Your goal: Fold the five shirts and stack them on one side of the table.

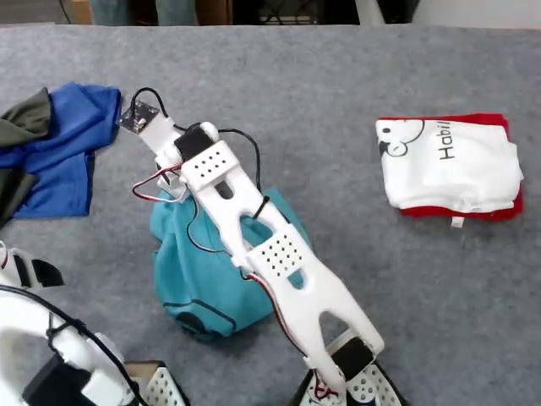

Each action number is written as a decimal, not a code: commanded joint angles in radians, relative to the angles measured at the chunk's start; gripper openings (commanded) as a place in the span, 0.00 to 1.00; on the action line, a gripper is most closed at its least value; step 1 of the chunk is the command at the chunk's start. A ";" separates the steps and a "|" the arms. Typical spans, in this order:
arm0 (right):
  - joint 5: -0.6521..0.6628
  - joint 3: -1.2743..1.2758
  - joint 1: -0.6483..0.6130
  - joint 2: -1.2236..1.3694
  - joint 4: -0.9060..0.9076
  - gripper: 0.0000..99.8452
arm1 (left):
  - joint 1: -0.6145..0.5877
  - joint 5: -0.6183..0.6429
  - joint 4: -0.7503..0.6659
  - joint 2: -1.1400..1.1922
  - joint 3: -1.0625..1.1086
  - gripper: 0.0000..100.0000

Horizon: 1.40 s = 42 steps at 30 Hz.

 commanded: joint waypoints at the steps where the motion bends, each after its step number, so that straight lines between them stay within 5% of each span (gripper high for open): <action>1: -0.008 -0.044 0.008 -0.001 -0.035 0.09 | -0.010 -0.005 -0.017 0.014 -0.010 0.29; 3: -0.006 -0.047 0.028 -0.008 -0.038 0.01 | -0.010 -0.005 -0.017 0.018 -0.012 0.29; 22: -0.008 -0.047 0.146 -0.584 0.021 0.01 | 0.101 0.068 -0.021 0.018 -0.010 0.28; 30: -0.009 -0.038 -0.020 -0.931 -0.137 0.01 | 0.058 0.209 -0.026 0.008 -0.025 0.28; 42: -0.005 -0.036 -0.354 -1.148 -0.542 0.01 | -0.179 0.384 -0.063 0.018 -0.194 0.28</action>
